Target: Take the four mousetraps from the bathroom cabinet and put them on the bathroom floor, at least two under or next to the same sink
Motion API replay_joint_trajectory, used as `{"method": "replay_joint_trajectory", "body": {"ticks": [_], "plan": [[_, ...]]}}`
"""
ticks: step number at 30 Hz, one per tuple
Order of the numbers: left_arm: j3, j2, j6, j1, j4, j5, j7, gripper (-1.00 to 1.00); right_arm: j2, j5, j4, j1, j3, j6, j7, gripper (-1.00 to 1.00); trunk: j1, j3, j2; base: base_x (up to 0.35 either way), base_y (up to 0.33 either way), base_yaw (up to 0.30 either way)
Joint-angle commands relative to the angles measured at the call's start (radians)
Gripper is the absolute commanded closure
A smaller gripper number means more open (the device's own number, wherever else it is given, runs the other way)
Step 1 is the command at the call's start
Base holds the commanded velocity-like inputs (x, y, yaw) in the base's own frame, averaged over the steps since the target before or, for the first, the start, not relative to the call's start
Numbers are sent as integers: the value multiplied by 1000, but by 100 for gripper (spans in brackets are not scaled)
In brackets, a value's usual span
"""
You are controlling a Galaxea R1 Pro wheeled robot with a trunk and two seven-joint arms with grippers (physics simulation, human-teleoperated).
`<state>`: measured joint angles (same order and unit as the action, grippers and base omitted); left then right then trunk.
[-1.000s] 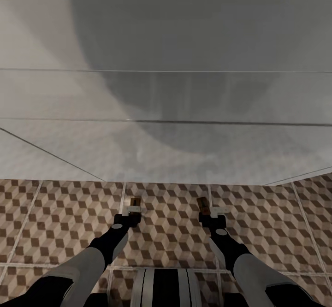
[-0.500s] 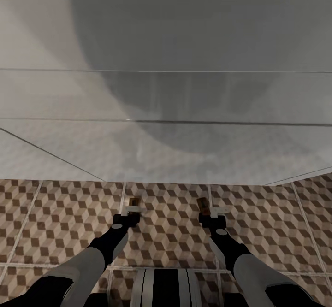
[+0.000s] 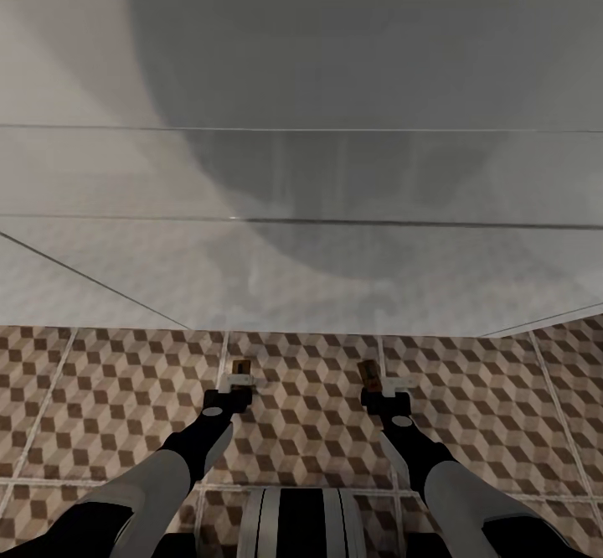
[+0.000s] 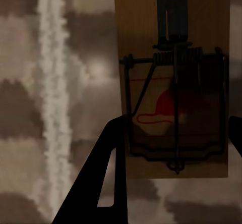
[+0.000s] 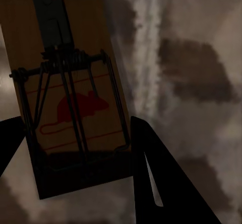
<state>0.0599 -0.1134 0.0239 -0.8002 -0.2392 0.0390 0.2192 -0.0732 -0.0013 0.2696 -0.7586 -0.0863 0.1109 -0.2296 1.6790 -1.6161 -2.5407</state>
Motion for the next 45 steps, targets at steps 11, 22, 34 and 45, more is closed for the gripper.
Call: {"method": "replay_joint_trajectory", "body": {"ticks": [11, 22, 34, 45], "plan": [[11, 2, 1, -1, 5, 4, 10, 100, 0, -2, 0, -1, -9, 7, -11, 100, 0, 0, 0, 0, 0, 0], [10, 3, -6, -1, 14, 1, 11, 100, -2, -8, 0, -1, -4, 13, -27, 100, 0, 0, 0, 0, 0, 0], [8, 5, -7, -1, 13, -2, 12, 100, -2, -8, 0, -1, -3, 18, -56, 100, 0, 0, 0, 0, 0, 0], [5, 2, 2, -1, 2, 1, 90, 100, -2, -6, 0, -1, -4, 18, -57, 100, 0, 0, 0, 1, 0, 0]]}}
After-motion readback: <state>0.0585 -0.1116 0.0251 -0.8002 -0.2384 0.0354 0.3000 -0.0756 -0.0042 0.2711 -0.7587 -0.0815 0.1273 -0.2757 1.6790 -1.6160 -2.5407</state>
